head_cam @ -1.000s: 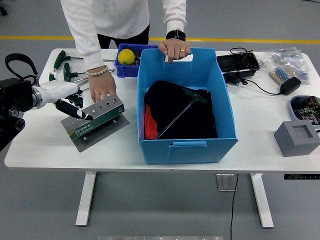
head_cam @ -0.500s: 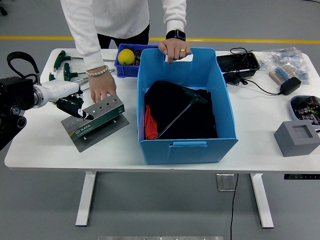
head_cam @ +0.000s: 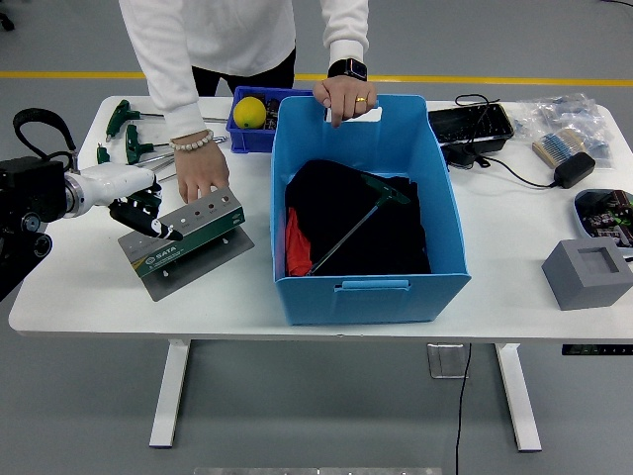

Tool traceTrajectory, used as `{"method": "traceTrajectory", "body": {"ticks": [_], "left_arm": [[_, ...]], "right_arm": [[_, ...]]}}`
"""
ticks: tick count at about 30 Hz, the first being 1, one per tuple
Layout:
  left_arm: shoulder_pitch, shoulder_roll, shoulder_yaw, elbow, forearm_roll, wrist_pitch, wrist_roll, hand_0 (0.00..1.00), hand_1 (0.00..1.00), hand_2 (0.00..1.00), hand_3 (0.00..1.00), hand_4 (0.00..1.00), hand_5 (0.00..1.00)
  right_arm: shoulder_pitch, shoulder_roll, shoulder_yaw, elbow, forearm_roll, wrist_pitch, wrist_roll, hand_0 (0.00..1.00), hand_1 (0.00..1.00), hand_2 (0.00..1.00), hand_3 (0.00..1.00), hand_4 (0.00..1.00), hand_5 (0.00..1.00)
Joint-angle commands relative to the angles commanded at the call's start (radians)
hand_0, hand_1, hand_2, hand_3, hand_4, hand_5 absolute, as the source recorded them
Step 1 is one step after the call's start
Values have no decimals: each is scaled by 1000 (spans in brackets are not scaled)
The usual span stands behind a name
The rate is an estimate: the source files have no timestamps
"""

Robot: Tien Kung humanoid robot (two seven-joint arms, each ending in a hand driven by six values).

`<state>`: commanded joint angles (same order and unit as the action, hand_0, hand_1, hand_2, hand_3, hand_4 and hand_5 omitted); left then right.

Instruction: Lift tool from toolbox,place it in box,lift tool from toolbox,place it in box

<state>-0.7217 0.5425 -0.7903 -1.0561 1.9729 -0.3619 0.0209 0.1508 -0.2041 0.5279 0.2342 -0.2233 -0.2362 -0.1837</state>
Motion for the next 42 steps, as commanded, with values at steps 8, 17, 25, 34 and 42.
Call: {"method": "traceTrajectory", "body": {"ticks": [8,17,25,34,42], "left_arm": [[-3,-1,7,13,5,27,-22,352,163,161,200,998,715],[-1,-2,19,40,2,79,-41,269,107,124,144,980,613],[6,-2,26,63,-8,188,-100,99,23,76,98,937,425],[7,0,24,65,-13,270,-142,60,2,42,70,890,444],[8,1,-9,51,-27,327,-189,47,2,26,60,860,460]], "right_arm": [[0,0,2,0,-3,0,-1,646,624,693,558,781,682],[-1,0,1,-1,-1,0,-1,646,625,693,557,782,682],[-8,2,5,0,-6,-2,-3,645,625,695,557,783,683],[-13,3,10,0,-15,-2,-6,646,624,695,557,783,683],[-10,1,5,0,-8,-1,-3,646,625,695,557,784,683]]}}
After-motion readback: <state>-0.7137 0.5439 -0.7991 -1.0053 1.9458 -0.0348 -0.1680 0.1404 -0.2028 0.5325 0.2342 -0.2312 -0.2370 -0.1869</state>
